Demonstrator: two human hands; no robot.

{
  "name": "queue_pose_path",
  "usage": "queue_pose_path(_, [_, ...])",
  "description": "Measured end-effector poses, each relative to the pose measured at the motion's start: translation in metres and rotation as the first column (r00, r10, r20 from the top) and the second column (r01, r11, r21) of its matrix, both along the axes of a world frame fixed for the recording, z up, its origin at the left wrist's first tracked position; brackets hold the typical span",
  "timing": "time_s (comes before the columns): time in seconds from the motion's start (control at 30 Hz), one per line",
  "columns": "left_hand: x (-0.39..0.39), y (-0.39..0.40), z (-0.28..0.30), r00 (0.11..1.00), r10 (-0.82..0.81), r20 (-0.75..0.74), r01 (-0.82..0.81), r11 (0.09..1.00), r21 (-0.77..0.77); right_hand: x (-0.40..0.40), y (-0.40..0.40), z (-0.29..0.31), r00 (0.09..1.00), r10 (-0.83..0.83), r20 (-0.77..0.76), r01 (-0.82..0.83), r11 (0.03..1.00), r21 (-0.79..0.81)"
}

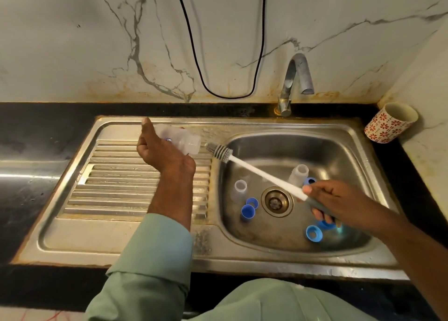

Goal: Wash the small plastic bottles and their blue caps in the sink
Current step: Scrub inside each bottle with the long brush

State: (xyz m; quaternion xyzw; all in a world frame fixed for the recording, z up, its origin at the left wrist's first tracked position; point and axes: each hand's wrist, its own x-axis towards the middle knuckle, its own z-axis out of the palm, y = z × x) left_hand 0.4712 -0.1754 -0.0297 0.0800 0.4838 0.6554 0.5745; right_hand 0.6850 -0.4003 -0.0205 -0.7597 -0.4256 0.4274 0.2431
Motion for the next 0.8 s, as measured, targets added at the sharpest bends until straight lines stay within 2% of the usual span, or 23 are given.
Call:
queue_pose_path(0.1, [-0.001,0.001,0.001,0.995,0.056,-0.079,-0.053,0.997,0.048,-0.007,-0.007,0.004,0.992,-0.113,-0.046,0.118,0.984,0.13])
queue_pose_path(0.17, [0.004,-0.005,0.003,0.99,0.052,-0.131,-0.043,0.997,0.072,-0.022,-0.005,0.009,0.992,-0.07,-0.103,0.086,0.983,0.162])
queue_pose_path(0.2, [0.007,-0.006,0.004,0.989,0.045,-0.138,-0.031,0.994,0.103,-0.03,-0.004,0.012,0.996,-0.022,-0.085,0.036,0.985,0.166])
queue_pose_path(0.27, [0.011,-0.006,0.002,0.986,0.045,-0.161,-0.015,0.983,0.182,-0.045,0.001,0.022,0.998,0.06,-0.006,-0.059,0.989,0.137])
queue_pose_path(0.37, [0.022,-0.01,-0.003,0.96,0.013,-0.279,0.063,0.963,0.262,-0.059,0.014,0.035,0.988,0.143,0.055,-0.148,0.984,0.101])
queue_pose_path(0.5, [0.029,-0.011,-0.006,0.89,0.043,-0.455,0.116,0.941,0.317,-0.071,0.023,0.047,0.988,0.142,0.055,-0.146,0.985,0.091])
queue_pose_path(0.6, [0.031,-0.004,-0.004,0.878,0.076,-0.472,0.096,0.94,0.329,-0.079,0.024,0.054,0.989,0.142,0.032,-0.144,0.988,0.055])
queue_pose_path(0.73, [0.042,-0.009,-0.006,0.811,-0.004,-0.585,0.232,0.92,0.316,-0.079,0.036,0.057,0.99,0.12,0.073,-0.123,0.992,0.04])
queue_pose_path(0.8, [0.038,-0.003,-0.007,0.835,0.001,-0.55,0.207,0.926,0.316,-0.076,0.032,0.062,0.992,0.121,0.036,-0.122,0.992,0.025])
